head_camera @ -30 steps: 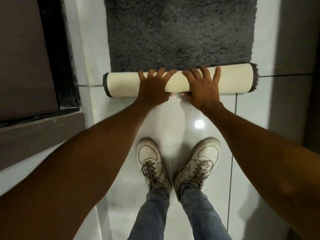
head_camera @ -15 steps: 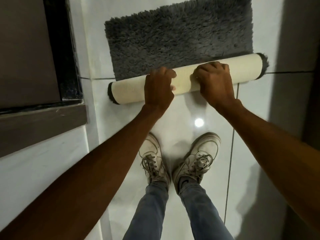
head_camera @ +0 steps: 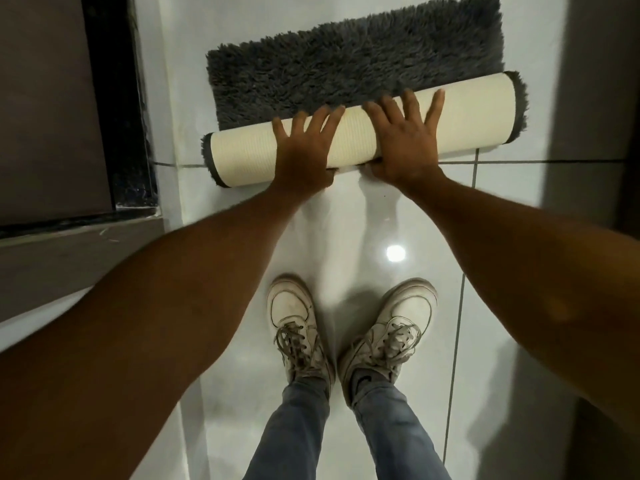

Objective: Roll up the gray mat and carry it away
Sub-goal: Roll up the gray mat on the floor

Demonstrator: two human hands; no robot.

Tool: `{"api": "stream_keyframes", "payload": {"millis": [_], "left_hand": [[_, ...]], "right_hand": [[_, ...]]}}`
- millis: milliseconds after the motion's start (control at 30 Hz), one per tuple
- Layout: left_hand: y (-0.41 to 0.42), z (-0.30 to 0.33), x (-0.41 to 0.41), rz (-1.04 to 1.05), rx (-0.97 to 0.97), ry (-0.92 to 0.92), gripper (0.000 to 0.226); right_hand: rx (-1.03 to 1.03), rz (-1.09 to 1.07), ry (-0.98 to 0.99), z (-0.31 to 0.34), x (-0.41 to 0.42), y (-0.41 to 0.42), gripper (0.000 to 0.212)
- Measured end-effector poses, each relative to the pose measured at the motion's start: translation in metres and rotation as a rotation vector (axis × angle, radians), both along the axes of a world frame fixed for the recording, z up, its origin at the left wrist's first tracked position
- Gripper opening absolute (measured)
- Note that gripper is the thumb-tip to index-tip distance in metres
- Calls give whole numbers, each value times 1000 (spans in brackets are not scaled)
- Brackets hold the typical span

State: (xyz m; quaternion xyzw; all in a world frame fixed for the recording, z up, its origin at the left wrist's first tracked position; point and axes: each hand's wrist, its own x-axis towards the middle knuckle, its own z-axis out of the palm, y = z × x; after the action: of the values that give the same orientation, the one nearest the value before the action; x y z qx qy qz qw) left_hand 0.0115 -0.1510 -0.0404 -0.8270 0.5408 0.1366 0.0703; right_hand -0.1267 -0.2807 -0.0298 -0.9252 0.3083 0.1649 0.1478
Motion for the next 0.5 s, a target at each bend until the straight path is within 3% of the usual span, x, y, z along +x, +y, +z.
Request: {"api": "stream_keyframes", "payload": {"millis": [133,367,433,500], "left_hand": [[16,10,-23,35,23,62,85],[21,27,-21,-1,501,550,117],[13,29,-12,-77,477,559,120],[7,32,-6,-85,352,512,118]], "right_hand": [[45,12,2,4,-22,16,90],[361,179,439,21,-23,6,99],[388,181,400,25,-18,0,100],[352,93,222,28,-20,4,93]]}}
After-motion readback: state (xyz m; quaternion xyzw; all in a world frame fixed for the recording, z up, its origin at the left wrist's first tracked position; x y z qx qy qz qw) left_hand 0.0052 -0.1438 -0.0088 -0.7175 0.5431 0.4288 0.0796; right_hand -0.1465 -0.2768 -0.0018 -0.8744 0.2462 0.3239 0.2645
